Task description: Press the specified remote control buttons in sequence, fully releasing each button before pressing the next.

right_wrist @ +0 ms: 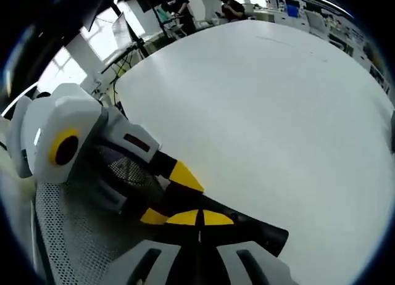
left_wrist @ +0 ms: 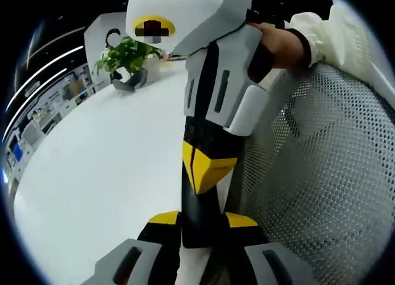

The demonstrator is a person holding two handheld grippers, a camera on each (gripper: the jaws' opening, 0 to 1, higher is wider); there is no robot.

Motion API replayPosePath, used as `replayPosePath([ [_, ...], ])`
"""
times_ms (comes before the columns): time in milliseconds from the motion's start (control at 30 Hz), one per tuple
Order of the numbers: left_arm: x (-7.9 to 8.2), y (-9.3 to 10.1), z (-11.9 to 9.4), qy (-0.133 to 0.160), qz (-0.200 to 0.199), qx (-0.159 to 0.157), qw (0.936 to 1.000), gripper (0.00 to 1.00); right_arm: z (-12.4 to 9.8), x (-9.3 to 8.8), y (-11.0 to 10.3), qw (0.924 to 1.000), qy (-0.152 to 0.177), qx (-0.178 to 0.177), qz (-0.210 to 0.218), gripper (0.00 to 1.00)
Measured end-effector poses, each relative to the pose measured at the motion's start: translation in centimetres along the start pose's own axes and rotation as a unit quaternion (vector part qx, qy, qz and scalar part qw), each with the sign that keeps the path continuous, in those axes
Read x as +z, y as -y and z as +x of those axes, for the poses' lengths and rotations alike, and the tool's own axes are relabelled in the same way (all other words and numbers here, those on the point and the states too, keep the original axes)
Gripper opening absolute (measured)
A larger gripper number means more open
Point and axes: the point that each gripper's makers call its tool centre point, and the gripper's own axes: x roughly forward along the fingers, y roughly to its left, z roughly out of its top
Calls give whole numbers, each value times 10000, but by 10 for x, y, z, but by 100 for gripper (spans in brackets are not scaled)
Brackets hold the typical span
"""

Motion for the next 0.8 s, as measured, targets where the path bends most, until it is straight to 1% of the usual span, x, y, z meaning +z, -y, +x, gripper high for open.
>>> replayPosePath([
  [333,-1,0,-1,1,-43,15,10000,26,0,1,0,10000,63,-28,27,0],
  [500,-1,0,-1,0,-46,11,10000,26,0,2,2,9996,88,61,273,0],
  [667,-1,1,-2,2,-57,12,10000,26,0,2,1,9995,80,67,310,0],
  [767,-1,1,-2,4,-62,8,10000,26,0,2,2,9988,109,132,457,0],
  [800,-1,1,-2,-2,-53,10,10000,26,0,2,2,9989,115,146,440,0],
])
